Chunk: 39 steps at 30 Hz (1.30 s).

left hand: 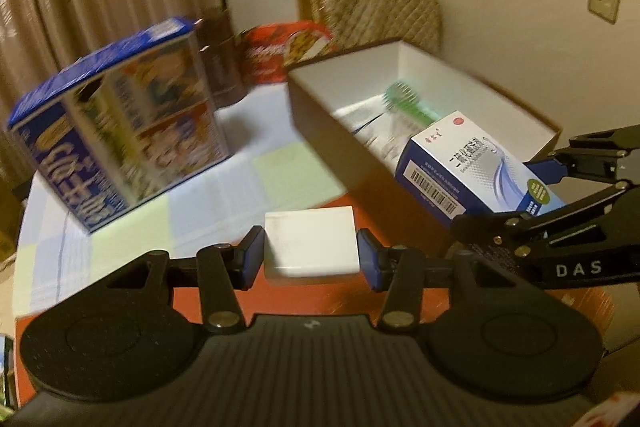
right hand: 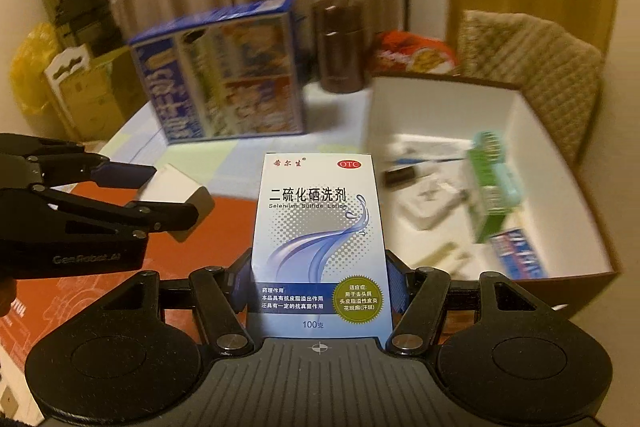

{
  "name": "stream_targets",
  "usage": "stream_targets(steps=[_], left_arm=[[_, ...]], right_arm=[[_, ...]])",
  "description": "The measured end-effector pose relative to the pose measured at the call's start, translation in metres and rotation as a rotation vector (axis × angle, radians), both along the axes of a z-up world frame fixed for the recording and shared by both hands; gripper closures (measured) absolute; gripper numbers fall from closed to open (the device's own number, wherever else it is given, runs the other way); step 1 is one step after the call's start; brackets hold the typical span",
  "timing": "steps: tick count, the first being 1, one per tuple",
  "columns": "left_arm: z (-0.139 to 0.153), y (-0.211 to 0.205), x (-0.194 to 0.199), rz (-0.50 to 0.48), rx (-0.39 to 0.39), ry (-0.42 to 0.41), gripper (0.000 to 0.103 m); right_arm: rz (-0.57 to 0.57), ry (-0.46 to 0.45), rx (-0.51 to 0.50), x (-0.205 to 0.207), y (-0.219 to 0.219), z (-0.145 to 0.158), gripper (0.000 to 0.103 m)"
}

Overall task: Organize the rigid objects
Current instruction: 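Carry the medicine box and charger with both tools over the brown box, then open both tools to drop the medicine box and charger into the box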

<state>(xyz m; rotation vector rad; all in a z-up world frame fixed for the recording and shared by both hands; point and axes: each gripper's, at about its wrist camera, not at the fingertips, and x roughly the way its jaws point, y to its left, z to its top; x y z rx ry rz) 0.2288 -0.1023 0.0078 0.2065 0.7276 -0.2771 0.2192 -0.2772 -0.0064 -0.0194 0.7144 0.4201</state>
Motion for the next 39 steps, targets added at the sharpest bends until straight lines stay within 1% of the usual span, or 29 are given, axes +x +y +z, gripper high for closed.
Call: stream_targets(steps=[8,17,22,27,39], left_arm=[[0.010,-0.065,0.028,-0.063,-0.019,-0.003,0.058],[-0.001,-0.121,0.062,-0.086,-0.004,0.042,0.058],[-0.013,-0.136,0.085,-0.085,0.019,0.075,0.058],[-0.024,-0.141,0.104,-0.074,0.029,0.112,0.058],[-0.050,-0.150,0.134,-0.066,0.074,0.183,0.058]], right_arm=[[-0.079,-0.017,0.004,0.028,-0.064,0.012,0.042],[-0.096,-0.013,-0.007,0.061,-0.113,0.011,0.042],[-0.112,0.007,-0.016,0.087,-0.133,0.001,0.042],[-0.126,0.035,-0.020,0.109,-0.144,-0.009,0.042],[-0.112,0.098,-0.036,0.143,-0.149,-0.032,0.042]])
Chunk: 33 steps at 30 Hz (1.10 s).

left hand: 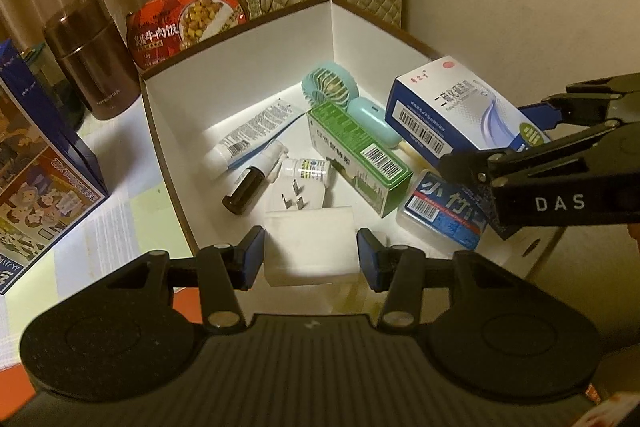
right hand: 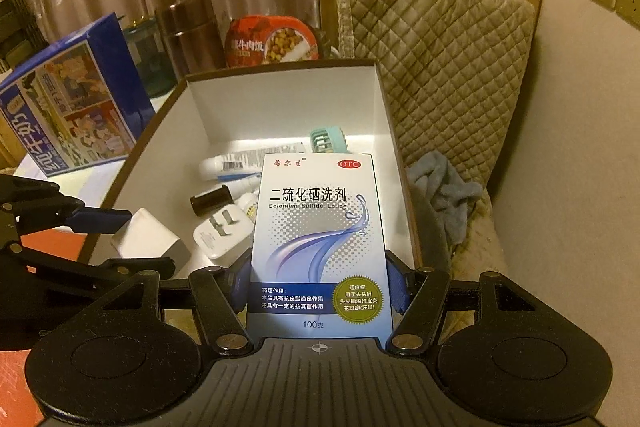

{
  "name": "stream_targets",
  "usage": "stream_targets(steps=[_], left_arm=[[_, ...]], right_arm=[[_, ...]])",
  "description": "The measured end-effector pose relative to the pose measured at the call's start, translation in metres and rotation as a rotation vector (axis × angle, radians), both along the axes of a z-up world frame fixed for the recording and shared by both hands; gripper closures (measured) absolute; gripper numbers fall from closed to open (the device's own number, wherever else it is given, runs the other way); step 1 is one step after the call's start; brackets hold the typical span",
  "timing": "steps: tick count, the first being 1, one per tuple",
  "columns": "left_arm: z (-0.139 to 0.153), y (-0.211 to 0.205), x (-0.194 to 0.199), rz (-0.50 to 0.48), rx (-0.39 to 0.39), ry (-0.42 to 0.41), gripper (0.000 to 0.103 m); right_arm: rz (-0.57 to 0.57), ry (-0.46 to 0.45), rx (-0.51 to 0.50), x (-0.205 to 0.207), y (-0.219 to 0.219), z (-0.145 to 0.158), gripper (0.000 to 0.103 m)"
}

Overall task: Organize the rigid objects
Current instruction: 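Open both tools to drop the medicine box and charger into the box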

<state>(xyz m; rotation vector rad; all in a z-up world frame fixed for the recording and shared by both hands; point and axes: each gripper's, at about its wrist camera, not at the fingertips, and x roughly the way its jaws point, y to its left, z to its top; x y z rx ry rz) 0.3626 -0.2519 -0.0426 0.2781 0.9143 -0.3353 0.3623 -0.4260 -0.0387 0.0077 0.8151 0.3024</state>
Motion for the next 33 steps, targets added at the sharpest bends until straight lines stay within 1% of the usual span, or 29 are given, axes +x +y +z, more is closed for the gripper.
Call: stream_targets(steps=[6,9,14,19,21,22,23,26,33], left_arm=[[-0.011,0.001,0.008,0.001,0.019,0.031,0.058],[-0.013,0.002,0.011,0.001,0.023,0.027,0.060],[-0.012,0.004,0.014,0.002,0.027,0.024,0.059],[-0.009,0.005,0.013,0.003,0.016,0.028,0.055],[-0.008,0.005,0.012,0.005,0.009,0.029,0.053],[-0.008,0.005,0.012,0.005,0.004,0.029,0.050],[-0.007,0.005,0.011,0.004,0.000,0.029,0.049],[-0.005,0.005,0.008,0.003,-0.007,0.025,0.048],[0.001,0.005,0.002,0.021,-0.039,0.018,0.048]], right_arm=[[0.011,0.023,-0.003,0.002,0.003,-0.008,0.042],[0.021,0.032,-0.006,0.003,0.005,-0.011,0.042],[0.027,0.044,-0.007,0.005,0.007,-0.013,0.042],[0.049,0.039,0.002,0.004,0.007,-0.013,0.042],[0.046,0.033,-0.004,0.003,0.007,-0.014,0.041],[0.047,0.031,-0.003,0.002,0.007,-0.014,0.038],[0.050,0.031,0.001,0.001,0.006,-0.015,0.036],[0.045,0.026,0.003,-0.001,0.004,-0.014,0.031],[0.042,0.030,0.010,-0.007,0.001,-0.011,0.029]])
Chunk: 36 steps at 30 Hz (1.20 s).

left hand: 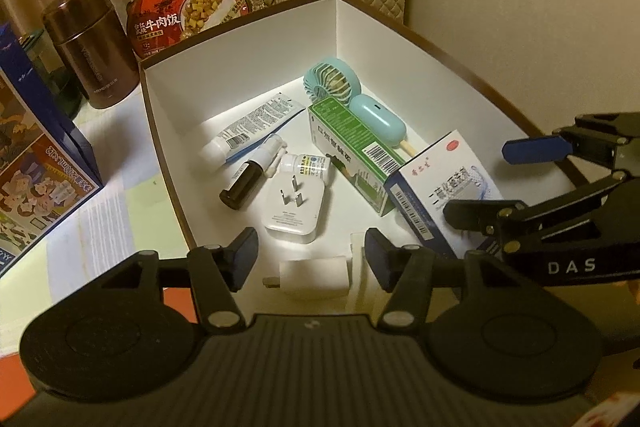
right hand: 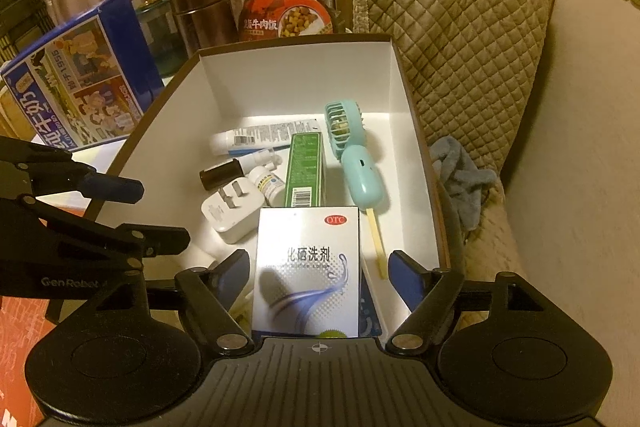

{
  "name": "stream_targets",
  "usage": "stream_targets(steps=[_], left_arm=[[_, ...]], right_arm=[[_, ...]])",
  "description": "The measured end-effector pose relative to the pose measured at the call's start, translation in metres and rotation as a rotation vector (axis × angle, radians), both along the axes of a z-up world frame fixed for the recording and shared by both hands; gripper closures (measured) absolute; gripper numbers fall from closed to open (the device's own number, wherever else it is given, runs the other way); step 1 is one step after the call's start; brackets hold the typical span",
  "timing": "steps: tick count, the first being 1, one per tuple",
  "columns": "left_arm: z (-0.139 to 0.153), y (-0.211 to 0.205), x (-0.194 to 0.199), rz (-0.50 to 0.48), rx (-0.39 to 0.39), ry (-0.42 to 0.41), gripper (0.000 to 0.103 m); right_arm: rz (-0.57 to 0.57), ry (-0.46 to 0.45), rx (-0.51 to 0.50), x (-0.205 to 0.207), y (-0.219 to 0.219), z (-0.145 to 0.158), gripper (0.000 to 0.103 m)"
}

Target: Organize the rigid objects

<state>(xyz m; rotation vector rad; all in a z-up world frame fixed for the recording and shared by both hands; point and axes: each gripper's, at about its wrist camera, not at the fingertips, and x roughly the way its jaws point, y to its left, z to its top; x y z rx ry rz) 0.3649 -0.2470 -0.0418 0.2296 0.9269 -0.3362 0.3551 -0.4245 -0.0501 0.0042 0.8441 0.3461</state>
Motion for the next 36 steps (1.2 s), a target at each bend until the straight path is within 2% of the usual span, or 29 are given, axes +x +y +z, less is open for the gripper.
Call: stream_targets(steps=[10,16,19,23,36], left_arm=[[0.013,0.005,-0.017,0.030,-0.036,-0.034,0.041],[0.026,0.015,-0.038,0.044,-0.070,-0.069,0.037],[0.032,0.023,-0.053,0.050,-0.083,-0.089,0.036],[0.039,0.040,-0.076,0.066,-0.088,-0.115,0.027],[0.054,0.104,-0.158,0.129,-0.079,-0.137,0.027]], right_arm=[[-0.020,-0.011,0.012,-0.014,-0.003,0.005,0.029],[-0.051,-0.028,0.052,-0.034,-0.004,0.016,0.029],[-0.063,-0.037,0.074,-0.047,-0.004,0.022,0.029],[-0.079,-0.046,0.088,-0.067,0.002,0.029,0.029],[-0.126,-0.034,0.116,-0.136,0.040,0.038,0.029]])
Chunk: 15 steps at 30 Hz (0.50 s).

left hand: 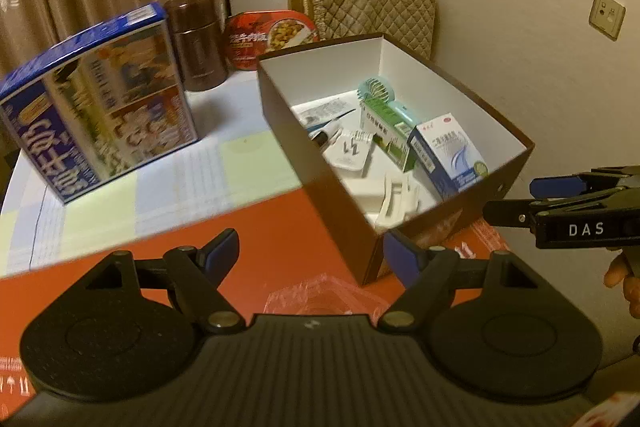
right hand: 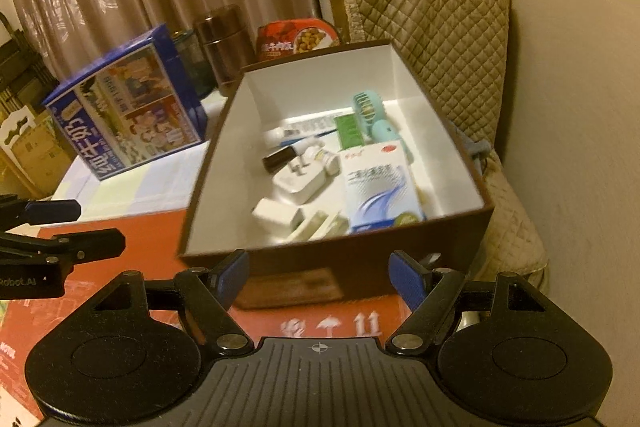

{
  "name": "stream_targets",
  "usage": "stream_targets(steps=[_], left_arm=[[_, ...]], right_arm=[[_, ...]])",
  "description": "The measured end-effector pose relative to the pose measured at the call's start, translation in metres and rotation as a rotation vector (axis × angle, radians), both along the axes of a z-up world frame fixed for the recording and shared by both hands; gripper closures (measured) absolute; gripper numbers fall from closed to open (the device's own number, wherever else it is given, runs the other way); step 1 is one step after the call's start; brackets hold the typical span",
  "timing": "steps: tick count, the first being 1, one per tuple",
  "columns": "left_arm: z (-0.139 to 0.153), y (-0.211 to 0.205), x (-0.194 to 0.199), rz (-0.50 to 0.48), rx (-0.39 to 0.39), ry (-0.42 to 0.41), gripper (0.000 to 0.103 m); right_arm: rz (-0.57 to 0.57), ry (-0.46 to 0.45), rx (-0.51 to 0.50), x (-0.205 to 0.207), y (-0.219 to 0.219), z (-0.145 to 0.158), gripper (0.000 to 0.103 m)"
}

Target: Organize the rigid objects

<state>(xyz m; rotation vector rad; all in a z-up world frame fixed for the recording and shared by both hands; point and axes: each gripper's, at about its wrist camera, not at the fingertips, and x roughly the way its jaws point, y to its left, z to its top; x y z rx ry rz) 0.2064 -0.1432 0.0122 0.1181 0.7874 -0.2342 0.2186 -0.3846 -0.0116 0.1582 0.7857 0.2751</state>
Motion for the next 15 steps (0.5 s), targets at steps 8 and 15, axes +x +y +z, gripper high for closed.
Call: stream_targets(steps=[8,15], left_arm=[[0.006,0.033,-0.053,0.022,-0.010,0.004,0.027],[0.009,0.066,-0.102,0.051,-0.024,0.008,0.027]], right_arm=[[0.019,0.001,0.002,-0.052,0.037,0.005,0.029],[0.042,0.012,0.016,-0.098,0.072,0.005,0.029]])
